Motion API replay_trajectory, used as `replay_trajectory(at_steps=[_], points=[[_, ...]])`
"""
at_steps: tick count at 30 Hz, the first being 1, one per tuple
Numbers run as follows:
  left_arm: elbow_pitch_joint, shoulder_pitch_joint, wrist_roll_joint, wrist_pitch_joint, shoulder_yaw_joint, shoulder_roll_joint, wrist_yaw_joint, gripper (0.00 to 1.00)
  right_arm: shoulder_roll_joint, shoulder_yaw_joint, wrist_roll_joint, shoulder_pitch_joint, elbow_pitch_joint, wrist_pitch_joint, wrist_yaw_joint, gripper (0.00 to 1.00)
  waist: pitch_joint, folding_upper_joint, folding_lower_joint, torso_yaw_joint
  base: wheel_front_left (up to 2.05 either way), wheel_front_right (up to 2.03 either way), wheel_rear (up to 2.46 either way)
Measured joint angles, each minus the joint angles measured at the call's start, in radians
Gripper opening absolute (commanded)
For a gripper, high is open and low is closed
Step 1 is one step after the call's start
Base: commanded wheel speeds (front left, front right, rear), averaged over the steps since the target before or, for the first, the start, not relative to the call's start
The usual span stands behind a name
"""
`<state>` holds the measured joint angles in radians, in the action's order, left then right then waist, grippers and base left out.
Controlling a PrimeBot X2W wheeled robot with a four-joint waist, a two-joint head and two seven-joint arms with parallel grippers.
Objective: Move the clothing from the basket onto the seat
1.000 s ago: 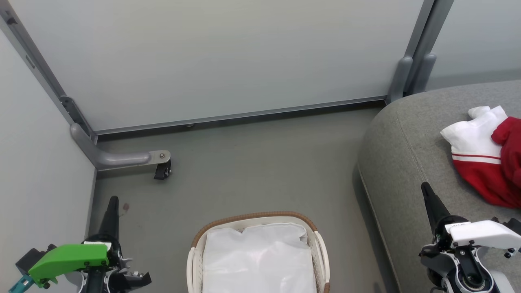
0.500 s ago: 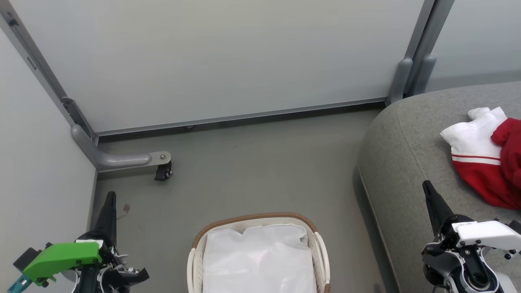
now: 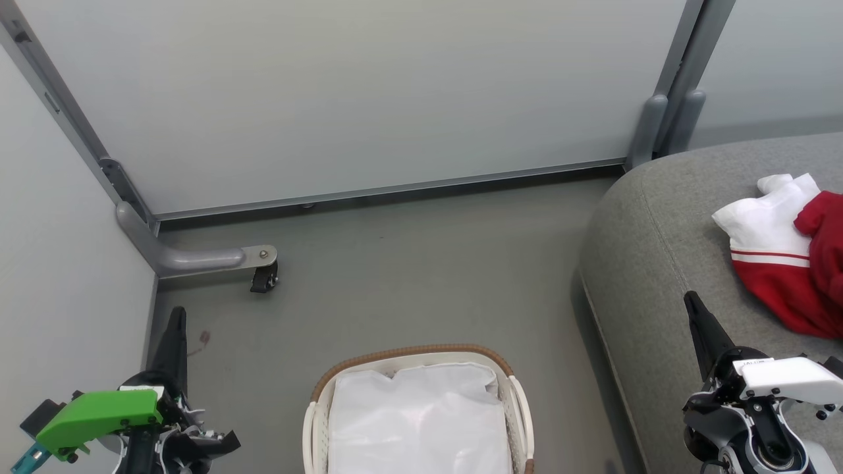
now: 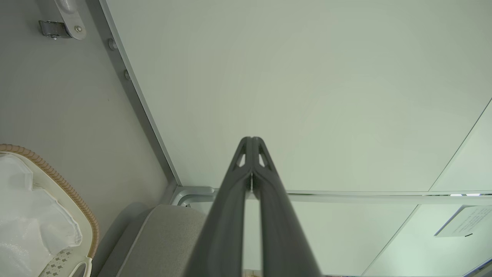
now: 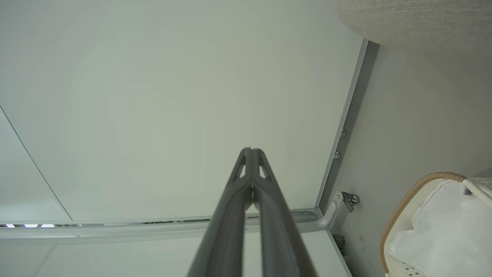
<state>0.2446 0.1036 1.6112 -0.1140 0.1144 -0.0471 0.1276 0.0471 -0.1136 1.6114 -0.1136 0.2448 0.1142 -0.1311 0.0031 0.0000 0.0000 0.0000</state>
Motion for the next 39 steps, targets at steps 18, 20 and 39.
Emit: replay_trajectory(at_steps=[18, 20, 39], points=[[0.000, 0.000, 0.000, 0.000, 0.000, 0.000, 0.000, 0.00, 0.000, 0.000, 0.000, 0.000, 0.000, 0.000, 0.000, 0.00, 0.000, 0.0000, 0.0000, 0.000, 0.00, 0.00, 0.00], [0.000, 0.000, 0.000, 0.000, 0.000, 0.000, 0.000, 0.00, 0.000, 0.000, 0.000, 0.000, 0.000, 0.000, 0.000, 0.00, 0.000, 0.0000, 0.0000, 0.000, 0.00, 0.00, 0.00], [0.000, 0.000, 0.000, 0.000, 0.000, 0.000, 0.000, 0.00, 0.000, 0.000, 0.000, 0.000, 0.000, 0.000, 0.000, 0.00, 0.000, 0.0000, 0.0000, 0.000, 0.00, 0.00, 0.00]])
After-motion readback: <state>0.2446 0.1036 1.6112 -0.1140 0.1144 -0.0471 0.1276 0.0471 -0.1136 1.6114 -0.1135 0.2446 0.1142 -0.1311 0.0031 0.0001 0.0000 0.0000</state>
